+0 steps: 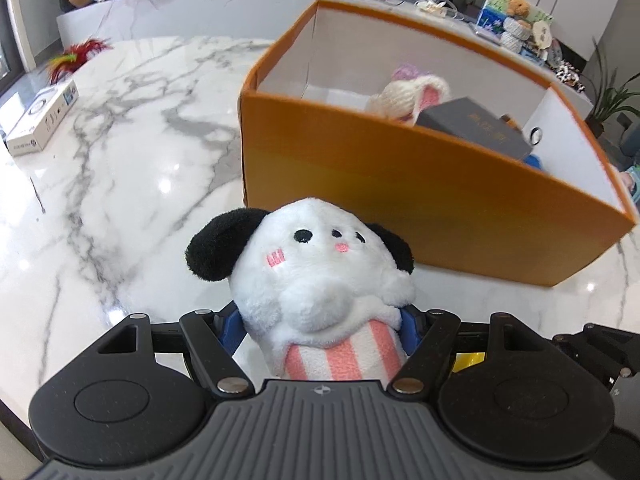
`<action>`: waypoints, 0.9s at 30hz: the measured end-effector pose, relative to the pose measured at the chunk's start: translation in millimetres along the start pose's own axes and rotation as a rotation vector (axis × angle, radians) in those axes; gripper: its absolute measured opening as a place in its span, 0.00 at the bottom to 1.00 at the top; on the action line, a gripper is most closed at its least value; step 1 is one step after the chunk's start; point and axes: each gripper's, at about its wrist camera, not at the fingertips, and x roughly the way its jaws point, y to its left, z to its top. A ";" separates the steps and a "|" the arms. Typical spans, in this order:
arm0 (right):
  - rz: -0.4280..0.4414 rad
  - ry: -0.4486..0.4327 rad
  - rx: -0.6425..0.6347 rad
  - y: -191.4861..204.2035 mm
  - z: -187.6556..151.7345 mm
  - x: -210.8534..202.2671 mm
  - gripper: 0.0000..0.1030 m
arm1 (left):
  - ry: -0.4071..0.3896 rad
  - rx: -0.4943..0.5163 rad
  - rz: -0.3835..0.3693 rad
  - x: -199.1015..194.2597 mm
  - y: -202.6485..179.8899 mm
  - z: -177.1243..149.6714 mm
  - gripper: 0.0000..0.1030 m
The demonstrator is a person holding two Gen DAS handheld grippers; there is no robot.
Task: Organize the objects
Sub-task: 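Lift and carry the plush dog and tape measure over the orange box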
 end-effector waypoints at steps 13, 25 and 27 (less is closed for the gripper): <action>0.053 -0.236 0.077 -22.8 32.1 -82.7 0.56 | -0.239 0.077 -0.051 -80.1 -13.5 28.1 0.81; 0.028 -0.444 0.400 -103.3 84.6 -80.0 0.56 | -0.337 0.090 0.015 -39.1 -41.2 102.5 0.81; 0.016 -0.439 0.418 -107.9 90.2 -70.3 0.56 | -0.321 0.094 0.021 -26.3 -44.5 110.3 0.81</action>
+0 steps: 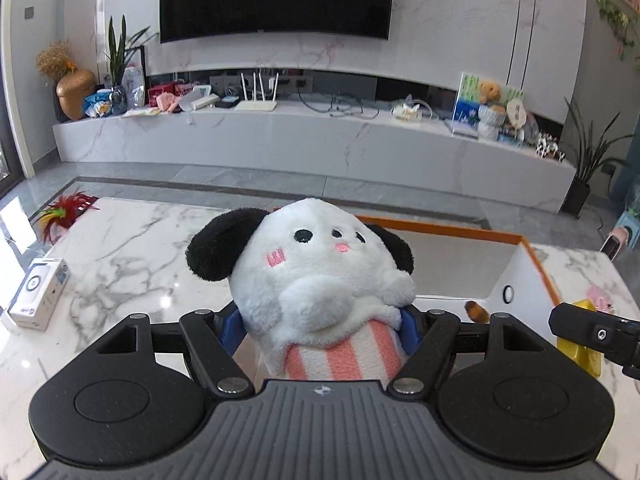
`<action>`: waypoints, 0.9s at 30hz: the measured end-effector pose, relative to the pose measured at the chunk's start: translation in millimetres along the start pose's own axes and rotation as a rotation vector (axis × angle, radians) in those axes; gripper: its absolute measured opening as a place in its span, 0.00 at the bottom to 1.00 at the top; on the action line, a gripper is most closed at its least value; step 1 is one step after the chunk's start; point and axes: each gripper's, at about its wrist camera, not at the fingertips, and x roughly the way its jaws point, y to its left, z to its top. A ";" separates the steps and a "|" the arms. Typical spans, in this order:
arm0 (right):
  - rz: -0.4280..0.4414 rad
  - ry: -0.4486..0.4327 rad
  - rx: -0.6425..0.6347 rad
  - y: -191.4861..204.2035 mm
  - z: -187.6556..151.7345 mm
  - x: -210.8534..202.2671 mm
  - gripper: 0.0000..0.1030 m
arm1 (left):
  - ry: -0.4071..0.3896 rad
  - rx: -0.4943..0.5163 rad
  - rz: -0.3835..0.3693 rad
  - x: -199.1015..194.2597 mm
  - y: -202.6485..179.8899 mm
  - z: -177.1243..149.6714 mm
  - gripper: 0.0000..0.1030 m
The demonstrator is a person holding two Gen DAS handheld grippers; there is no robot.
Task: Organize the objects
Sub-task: 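Lift and carry the plush dog and tape measure over the orange box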
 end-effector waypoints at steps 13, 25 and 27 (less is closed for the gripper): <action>-0.044 0.127 -0.053 -8.6 -12.1 59.0 0.56 | 0.095 0.044 0.041 50.7 -16.4 -9.3 0.81; -0.083 0.161 -0.144 -2.7 -22.9 64.3 0.57 | 0.124 0.049 0.075 61.4 -17.6 -9.6 0.81; -0.085 0.166 -0.156 1.0 -24.3 63.0 0.57 | 0.130 0.051 0.077 62.1 -16.8 -10.0 0.81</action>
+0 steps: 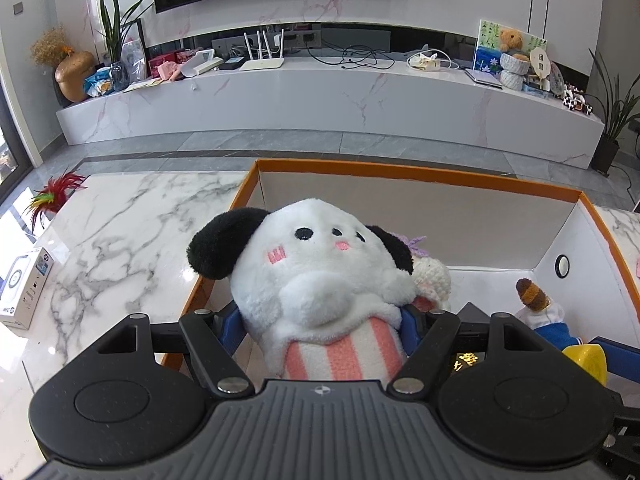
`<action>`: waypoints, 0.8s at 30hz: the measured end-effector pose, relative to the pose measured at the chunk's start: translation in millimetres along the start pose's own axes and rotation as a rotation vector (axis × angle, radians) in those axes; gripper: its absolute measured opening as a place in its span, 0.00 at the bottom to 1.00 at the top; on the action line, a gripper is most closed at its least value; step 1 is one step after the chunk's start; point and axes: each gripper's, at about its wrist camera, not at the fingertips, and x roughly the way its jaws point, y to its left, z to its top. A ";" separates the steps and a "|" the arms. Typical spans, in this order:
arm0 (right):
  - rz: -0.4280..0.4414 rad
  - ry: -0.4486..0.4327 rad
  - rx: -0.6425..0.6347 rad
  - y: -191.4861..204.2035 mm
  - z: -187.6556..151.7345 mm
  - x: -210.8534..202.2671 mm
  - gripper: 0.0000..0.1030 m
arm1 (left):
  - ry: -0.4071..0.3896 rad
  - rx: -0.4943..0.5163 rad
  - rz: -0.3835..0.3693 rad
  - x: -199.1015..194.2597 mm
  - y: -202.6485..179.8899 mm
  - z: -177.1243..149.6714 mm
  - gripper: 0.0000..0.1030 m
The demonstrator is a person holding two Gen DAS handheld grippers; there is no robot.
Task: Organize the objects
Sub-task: 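Lift and carry the plush dog and tape measure over the orange box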
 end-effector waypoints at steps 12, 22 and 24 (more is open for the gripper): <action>0.000 0.010 -0.023 3.8 1.4 2.9 0.57 | 0.034 0.016 0.015 7.2 1.5 -0.9 0.82; 0.019 -0.019 0.002 0.4 3.4 14.0 0.57 | 0.052 0.038 0.044 13.9 0.5 -3.5 0.82; 0.028 -0.024 0.014 -0.1 4.2 15.9 0.56 | 0.051 0.040 0.046 14.1 0.4 -3.7 0.82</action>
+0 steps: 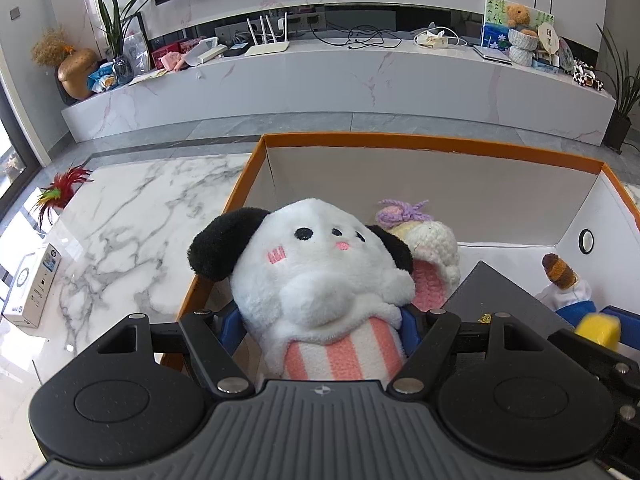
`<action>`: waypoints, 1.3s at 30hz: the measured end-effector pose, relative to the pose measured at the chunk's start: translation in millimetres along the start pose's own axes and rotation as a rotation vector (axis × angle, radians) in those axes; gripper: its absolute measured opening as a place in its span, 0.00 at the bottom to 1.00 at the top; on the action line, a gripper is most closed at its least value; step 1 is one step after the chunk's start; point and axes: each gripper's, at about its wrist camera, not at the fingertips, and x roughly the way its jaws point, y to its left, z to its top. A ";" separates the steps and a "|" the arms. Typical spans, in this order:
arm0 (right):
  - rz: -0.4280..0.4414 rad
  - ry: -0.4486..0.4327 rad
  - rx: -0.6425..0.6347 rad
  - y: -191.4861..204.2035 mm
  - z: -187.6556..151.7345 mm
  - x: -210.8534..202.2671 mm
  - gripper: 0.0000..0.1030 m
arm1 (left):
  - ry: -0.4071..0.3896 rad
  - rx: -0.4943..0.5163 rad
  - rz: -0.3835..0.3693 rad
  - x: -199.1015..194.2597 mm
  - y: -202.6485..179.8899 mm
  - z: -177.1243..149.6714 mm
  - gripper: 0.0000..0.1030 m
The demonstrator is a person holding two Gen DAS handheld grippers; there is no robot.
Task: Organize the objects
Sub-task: 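Lift and carry the plush dog and tape measure over the orange box, then lower the plush dog and tape measure into the box and open both tools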
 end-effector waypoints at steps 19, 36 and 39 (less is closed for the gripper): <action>0.063 0.056 -0.019 0.2 0.0 -10.6 0.54 | 0.011 0.061 0.009 2.3 -7.4 -6.5 0.83; 0.057 0.021 -0.081 9.6 0.6 -13.7 0.78 | 0.019 0.067 0.013 0.6 -9.3 -8.1 0.87; 0.064 0.005 -0.061 5.8 2.4 -16.1 0.78 | 0.028 0.061 0.010 -0.5 -8.0 -7.8 0.87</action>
